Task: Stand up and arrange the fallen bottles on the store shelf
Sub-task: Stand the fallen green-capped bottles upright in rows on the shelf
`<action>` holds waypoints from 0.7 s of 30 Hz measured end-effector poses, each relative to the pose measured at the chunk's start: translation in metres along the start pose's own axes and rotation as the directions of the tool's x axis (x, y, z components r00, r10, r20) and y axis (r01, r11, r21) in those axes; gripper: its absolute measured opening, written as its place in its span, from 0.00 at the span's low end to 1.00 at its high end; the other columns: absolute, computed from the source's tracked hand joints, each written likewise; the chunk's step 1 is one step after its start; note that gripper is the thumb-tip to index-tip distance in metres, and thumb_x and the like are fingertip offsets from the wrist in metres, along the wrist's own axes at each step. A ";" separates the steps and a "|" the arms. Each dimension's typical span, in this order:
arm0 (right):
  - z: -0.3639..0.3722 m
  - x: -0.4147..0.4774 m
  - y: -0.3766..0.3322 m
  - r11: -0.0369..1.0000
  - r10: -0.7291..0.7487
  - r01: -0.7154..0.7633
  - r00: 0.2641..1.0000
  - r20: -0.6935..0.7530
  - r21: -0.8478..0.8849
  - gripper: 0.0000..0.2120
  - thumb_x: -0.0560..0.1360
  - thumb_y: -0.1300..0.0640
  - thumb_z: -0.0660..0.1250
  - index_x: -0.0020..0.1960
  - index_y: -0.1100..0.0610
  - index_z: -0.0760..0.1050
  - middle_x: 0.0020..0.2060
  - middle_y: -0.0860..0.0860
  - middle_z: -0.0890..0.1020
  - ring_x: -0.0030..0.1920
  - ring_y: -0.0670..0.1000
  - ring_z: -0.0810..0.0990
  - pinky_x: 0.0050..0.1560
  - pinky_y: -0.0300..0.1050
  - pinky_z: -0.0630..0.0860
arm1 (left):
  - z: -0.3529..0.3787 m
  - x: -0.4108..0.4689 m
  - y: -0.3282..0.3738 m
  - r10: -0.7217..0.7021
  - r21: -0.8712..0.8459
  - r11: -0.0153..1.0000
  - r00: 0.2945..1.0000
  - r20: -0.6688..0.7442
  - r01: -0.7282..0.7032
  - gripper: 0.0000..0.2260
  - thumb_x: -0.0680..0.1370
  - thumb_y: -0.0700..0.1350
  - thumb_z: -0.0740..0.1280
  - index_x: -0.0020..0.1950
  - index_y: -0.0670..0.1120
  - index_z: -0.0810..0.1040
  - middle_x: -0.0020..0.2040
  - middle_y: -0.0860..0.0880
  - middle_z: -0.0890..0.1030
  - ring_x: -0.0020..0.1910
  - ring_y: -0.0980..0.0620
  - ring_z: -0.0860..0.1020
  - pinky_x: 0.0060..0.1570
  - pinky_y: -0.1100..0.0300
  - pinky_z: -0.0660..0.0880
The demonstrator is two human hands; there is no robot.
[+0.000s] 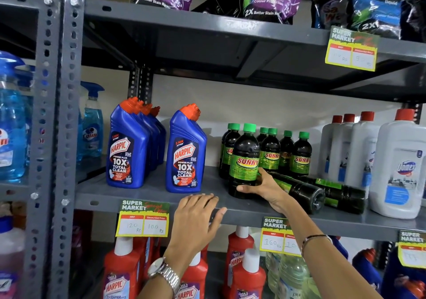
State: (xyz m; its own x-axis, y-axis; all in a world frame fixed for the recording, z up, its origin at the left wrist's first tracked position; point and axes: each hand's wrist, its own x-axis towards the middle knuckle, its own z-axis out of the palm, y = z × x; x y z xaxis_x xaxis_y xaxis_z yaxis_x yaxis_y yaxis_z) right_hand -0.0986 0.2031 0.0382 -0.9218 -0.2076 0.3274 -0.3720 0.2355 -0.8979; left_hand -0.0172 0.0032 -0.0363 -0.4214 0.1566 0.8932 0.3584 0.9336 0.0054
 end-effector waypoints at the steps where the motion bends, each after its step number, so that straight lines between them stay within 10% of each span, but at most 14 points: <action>1: 0.000 0.000 0.000 1.000 -0.002 0.002 1.000 -0.001 -0.003 0.32 0.54 0.55 0.81 0.52 0.46 0.68 0.54 0.47 0.78 0.58 0.48 0.75 0.59 0.42 0.67 | 0.000 0.000 0.000 -0.002 0.000 1.000 1.000 0.001 0.002 0.18 0.76 0.56 0.57 0.50 0.48 0.83 0.48 0.52 0.84 0.48 0.54 0.81 0.48 0.57 0.76; 13: 0.002 -0.015 -0.012 0.996 0.012 -0.015 1.000 -0.028 -0.092 0.41 0.60 0.58 0.79 0.67 0.58 0.62 0.59 0.53 0.75 0.56 0.48 0.75 0.55 0.41 0.72 | -0.002 0.001 -0.002 0.008 -0.002 1.000 1.000 0.013 -0.007 0.18 0.77 0.56 0.57 0.50 0.47 0.83 0.49 0.51 0.84 0.48 0.53 0.81 0.49 0.57 0.75; 18: -0.040 -0.048 -0.037 0.897 -0.327 0.160 0.869 -0.372 -0.412 0.34 0.60 0.46 0.77 0.62 0.51 0.68 0.44 0.44 0.78 0.45 0.45 0.77 0.39 0.37 0.72 | 0.002 0.005 0.021 -0.053 -0.010 0.999 0.997 -0.059 0.053 0.19 0.76 0.55 0.58 0.57 0.46 0.80 0.55 0.48 0.82 0.54 0.49 0.80 0.56 0.51 0.73; 21: -0.084 -0.055 -0.041 0.723 -0.325 -0.071 0.843 -0.428 -0.687 0.30 0.64 0.38 0.71 0.60 0.52 0.71 0.49 0.48 0.80 0.47 0.50 0.78 0.39 0.43 0.74 | 0.011 0.015 0.058 -0.019 -0.085 0.996 0.997 -0.072 0.012 0.18 0.76 0.54 0.59 0.58 0.46 0.79 0.55 0.48 0.82 0.54 0.49 0.80 0.56 0.52 0.73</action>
State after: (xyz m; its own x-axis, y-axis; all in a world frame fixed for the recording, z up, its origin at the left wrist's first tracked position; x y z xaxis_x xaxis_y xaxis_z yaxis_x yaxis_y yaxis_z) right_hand -0.0418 0.2846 0.0822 -0.7034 0.1553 0.6937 -0.2786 0.8375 -0.4700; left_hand -0.0122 0.0632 -0.0271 -0.3667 0.1156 0.9231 0.4224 0.9048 0.0545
